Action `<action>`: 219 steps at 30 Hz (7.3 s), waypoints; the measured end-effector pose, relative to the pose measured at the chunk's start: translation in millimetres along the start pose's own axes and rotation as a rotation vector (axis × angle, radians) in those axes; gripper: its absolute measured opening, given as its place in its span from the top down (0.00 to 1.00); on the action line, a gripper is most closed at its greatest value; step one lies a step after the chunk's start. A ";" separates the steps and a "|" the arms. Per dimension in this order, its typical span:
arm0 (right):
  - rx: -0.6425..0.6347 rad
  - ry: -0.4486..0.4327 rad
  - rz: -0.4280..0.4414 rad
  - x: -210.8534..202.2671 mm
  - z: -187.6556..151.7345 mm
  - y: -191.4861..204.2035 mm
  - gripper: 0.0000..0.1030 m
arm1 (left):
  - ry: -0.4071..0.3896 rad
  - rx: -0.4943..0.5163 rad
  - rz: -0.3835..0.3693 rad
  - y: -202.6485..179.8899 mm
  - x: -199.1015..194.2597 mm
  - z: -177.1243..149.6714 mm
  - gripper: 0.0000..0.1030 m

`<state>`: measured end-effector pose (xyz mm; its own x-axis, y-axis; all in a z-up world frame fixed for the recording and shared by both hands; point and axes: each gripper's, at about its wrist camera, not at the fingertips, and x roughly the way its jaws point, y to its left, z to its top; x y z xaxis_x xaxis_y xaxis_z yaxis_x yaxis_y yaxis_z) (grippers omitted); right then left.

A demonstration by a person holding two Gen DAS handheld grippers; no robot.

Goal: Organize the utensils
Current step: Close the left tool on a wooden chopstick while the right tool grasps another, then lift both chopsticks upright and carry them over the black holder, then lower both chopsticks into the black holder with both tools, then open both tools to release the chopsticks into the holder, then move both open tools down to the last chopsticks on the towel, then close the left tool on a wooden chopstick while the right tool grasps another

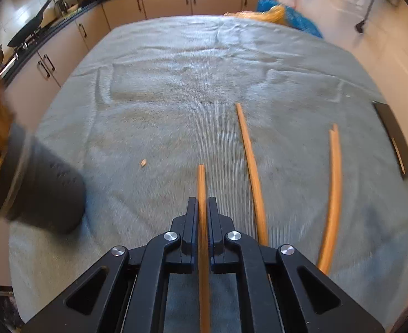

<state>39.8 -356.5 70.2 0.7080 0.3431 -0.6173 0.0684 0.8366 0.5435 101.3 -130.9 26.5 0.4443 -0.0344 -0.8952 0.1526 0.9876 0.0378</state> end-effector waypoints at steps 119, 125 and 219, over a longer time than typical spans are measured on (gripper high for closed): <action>-0.535 -0.413 0.154 23.2 -12.9 319.7 0.94 | -0.553 -0.283 -0.044 220.4 -197.2 41.1 0.94; -0.537 -0.385 0.136 28.9 -16.7 312.9 0.93 | -0.519 -0.275 -0.049 220.6 -186.5 40.3 0.94; -0.078 0.182 -0.183 43.8 -4.2 8.4 0.94 | -0.079 0.157 -0.203 -14.4 -33.9 -6.4 0.63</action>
<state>68.5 -332.7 45.4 0.5501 0.2488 -0.7972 0.1244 0.9195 0.3728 78.4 -143.0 53.4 0.4569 -0.2470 -0.8545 0.3775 0.9237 -0.0652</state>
